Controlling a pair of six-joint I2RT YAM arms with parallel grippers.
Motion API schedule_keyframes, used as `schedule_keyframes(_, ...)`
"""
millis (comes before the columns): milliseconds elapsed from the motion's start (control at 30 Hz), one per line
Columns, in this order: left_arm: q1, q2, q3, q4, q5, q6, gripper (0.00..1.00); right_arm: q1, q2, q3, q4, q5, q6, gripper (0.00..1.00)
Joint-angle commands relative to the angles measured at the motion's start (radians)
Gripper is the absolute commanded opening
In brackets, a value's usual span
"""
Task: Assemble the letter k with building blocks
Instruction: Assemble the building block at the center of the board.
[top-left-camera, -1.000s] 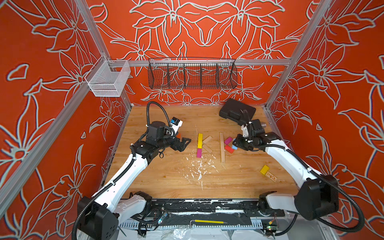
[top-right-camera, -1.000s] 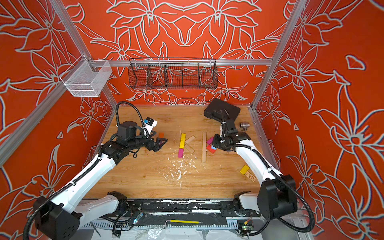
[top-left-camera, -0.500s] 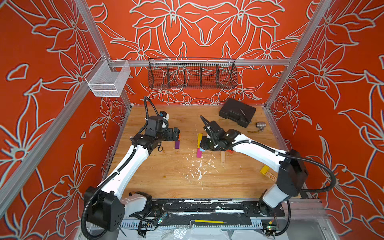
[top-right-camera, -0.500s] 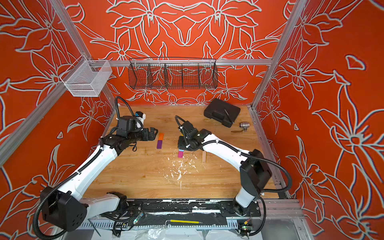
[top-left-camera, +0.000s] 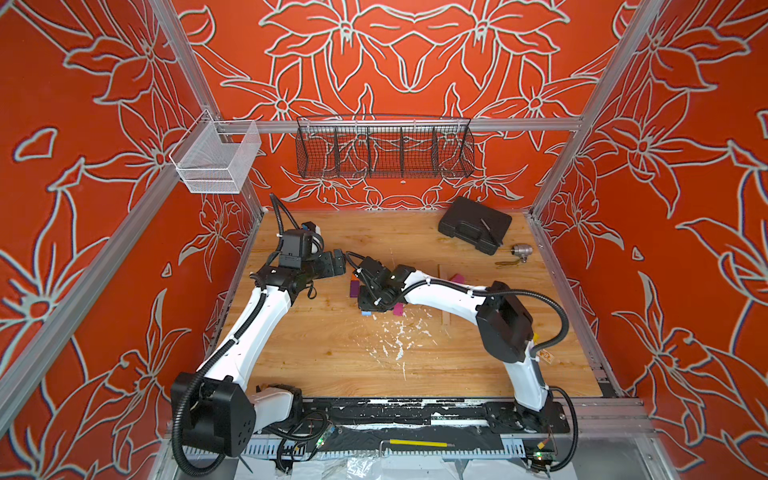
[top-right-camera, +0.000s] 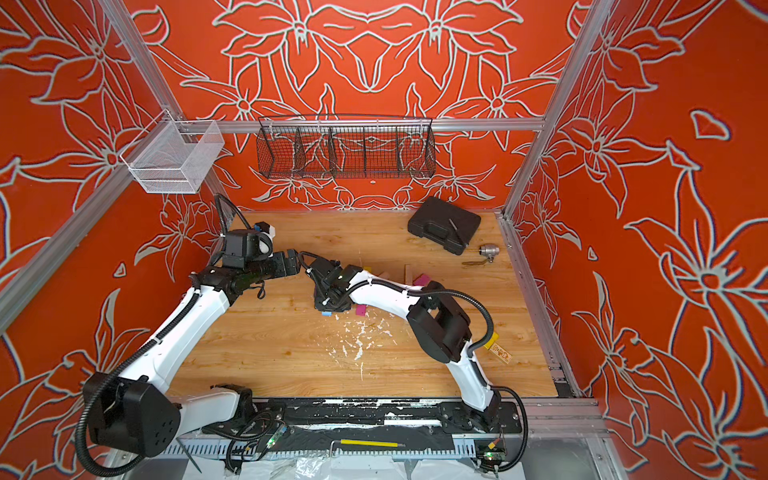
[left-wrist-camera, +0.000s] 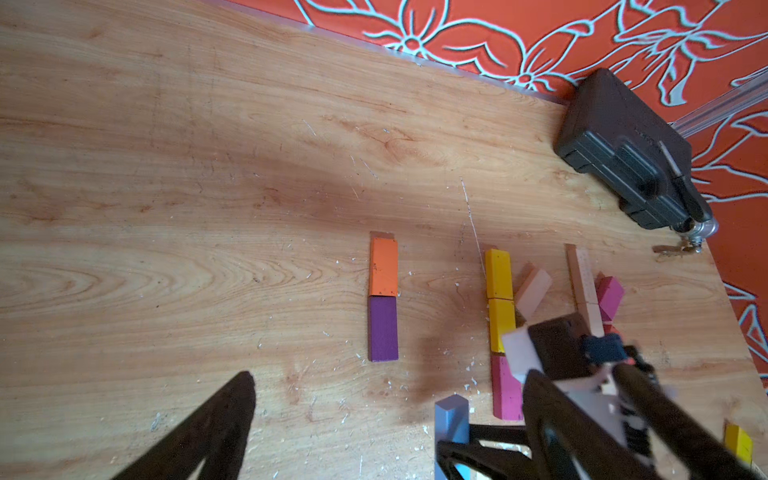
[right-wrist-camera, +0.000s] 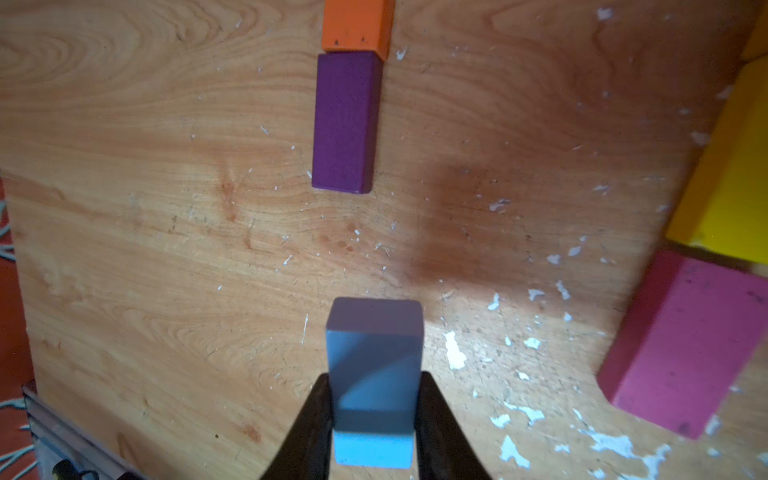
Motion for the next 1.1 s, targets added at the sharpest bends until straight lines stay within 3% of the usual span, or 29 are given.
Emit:
schedule_keyframes(0,0.011,-0.022,-0.009,0.024,0.013,-0.004,0.97,0.002,0.048,0.049,-0.018,0.015,0.051,0.18)
schedule_keyframes(167,0.016,-0.009,-0.004,0.014,0.017,-0.013,0.97,0.003,0.097,0.066,-0.008,0.001,0.065,0.20)
schedule_keyframes(367,0.022,0.005,0.002,0.003,0.009,-0.010,0.97,0.002,0.121,0.070,-0.008,-0.012,0.081,0.29)
schedule_keyframes(733,0.023,0.030,0.006,-0.009,-0.011,-0.003,1.00,0.001,0.032,0.077,-0.071,-0.012,0.027,0.43)
schedule_keyframes(867,0.023,0.040,0.013,-0.031,-0.038,-0.025,0.96,0.001,-0.090,0.006,-0.080,0.038,0.008,0.44)
schedule_keyframes(1067,0.022,0.033,0.027,-0.108,-0.032,-0.147,0.86,0.001,-0.391,-0.178,-0.087,0.162,-0.065,0.52)
